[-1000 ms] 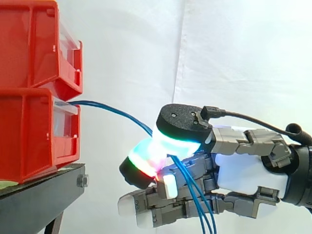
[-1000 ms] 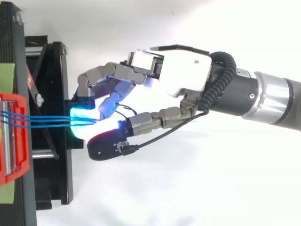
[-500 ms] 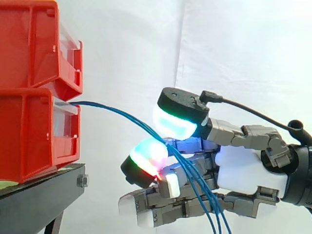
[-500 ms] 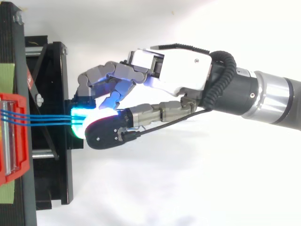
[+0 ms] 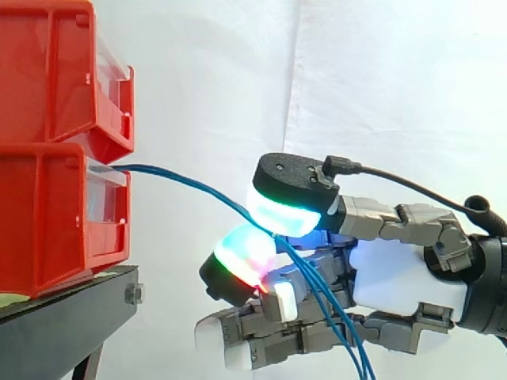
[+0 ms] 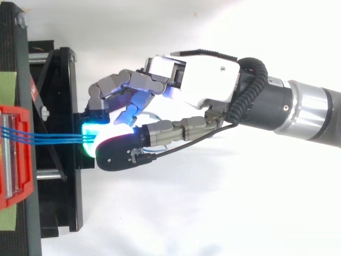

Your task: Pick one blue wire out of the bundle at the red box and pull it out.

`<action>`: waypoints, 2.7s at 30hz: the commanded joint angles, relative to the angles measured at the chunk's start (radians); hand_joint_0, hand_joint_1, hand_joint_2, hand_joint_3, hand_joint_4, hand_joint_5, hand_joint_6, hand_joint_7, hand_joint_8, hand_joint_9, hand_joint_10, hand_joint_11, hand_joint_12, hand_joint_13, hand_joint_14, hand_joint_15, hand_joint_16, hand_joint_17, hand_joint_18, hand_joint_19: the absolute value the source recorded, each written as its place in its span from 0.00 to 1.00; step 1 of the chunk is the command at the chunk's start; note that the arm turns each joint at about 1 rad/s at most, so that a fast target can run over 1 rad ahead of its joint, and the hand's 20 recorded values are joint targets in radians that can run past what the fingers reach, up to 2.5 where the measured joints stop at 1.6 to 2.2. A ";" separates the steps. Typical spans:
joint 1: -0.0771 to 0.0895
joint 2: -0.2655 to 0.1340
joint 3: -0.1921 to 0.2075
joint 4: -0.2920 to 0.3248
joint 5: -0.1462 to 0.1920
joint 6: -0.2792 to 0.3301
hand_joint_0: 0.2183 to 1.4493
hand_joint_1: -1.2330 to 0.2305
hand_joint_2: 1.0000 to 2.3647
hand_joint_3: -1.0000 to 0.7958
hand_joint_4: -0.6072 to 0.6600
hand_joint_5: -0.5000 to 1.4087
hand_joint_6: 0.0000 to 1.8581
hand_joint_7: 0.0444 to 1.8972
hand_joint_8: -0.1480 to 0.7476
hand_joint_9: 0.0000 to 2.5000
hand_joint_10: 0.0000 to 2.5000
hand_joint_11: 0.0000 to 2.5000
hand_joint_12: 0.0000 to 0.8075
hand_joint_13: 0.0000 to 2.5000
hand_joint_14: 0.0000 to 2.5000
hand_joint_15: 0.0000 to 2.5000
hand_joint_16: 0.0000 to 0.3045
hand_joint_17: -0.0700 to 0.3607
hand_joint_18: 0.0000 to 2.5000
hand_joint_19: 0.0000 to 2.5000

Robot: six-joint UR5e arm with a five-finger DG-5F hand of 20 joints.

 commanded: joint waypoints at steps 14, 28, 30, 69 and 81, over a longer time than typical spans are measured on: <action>0.000 0.000 0.002 0.000 0.000 0.000 0.31 0.23 0.01 0.43 0.63 0.19 0.46 0.67 0.46 0.40 0.01 0.34 0.45 0.24 0.01 0.14 0.18 0.45 0.18 0.11; 0.000 0.000 0.000 0.000 0.000 0.000 0.22 0.40 0.00 0.28 0.68 0.19 0.45 0.62 0.47 0.40 0.01 0.32 0.48 0.22 0.01 0.14 0.20 0.48 0.18 0.12; 0.000 0.000 0.000 0.000 0.000 0.000 0.22 0.48 0.00 0.28 0.67 0.20 0.43 0.62 0.47 0.41 0.01 0.31 0.48 0.23 0.01 0.14 0.20 0.48 0.17 0.13; -0.002 0.000 0.002 0.000 0.000 0.000 0.27 0.57 0.01 0.38 0.61 0.22 0.42 0.66 0.44 0.48 0.01 0.32 0.44 0.25 0.01 0.15 0.18 0.45 0.18 0.17; -0.005 0.000 0.000 0.000 -0.002 0.000 0.27 0.34 0.00 0.51 0.64 0.22 0.43 0.67 0.51 0.50 0.01 0.32 0.53 0.29 0.01 0.14 0.22 0.52 0.25 0.12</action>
